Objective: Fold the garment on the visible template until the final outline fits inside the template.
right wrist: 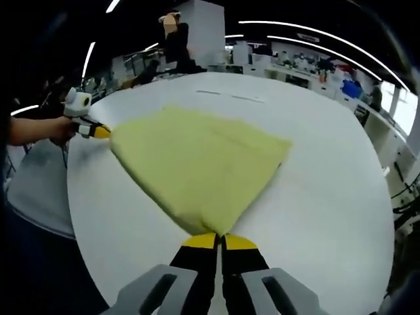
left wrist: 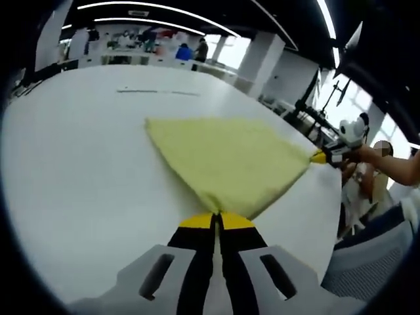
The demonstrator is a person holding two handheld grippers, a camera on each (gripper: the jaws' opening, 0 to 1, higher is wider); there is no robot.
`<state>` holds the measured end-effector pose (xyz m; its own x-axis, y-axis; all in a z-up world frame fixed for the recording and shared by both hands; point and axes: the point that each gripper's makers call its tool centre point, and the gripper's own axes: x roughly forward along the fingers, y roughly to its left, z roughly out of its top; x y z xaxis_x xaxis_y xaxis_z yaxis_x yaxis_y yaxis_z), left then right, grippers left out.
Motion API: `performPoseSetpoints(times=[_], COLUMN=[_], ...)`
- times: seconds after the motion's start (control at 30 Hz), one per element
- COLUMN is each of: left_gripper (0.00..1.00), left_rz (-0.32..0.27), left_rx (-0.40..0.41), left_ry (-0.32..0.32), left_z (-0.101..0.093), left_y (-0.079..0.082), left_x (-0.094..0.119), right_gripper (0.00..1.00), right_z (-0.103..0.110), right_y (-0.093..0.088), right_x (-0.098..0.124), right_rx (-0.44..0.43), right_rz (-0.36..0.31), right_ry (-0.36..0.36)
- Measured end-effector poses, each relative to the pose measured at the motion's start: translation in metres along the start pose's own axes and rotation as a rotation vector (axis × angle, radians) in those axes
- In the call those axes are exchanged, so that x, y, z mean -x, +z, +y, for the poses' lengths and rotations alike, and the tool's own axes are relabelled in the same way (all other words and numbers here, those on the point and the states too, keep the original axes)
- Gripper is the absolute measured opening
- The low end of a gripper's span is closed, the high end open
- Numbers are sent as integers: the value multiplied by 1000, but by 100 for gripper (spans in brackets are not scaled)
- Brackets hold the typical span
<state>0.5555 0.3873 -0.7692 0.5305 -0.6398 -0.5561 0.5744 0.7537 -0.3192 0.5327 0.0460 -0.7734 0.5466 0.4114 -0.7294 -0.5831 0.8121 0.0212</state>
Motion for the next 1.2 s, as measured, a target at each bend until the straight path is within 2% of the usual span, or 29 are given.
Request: performPoseSetpoints(times=[0.27,0.4,0.53,0.9,1.2], left_gripper=[0,0,0,0,0], left_rz=[25,40,62,86,111], left_rx=[-79,-92,-115,-110,-118], left_ry=[23,31,44,56,48], left_z=[4,2,-1,-6,-13], left_y=[0,-5,-11,-23,-36], left_x=[10,9,8,13,17], right_gripper=[0,0,0,0,0], right_z=[-4,-4,-2,6,11], right_y=[5,6,0,-14,-25], right_x=[3,5,5,7,11], right_rx=[44,68,73,96,75], right_rz=[-3,-2,13,38,47], right_ry=[-9,-12,-7,12,11])
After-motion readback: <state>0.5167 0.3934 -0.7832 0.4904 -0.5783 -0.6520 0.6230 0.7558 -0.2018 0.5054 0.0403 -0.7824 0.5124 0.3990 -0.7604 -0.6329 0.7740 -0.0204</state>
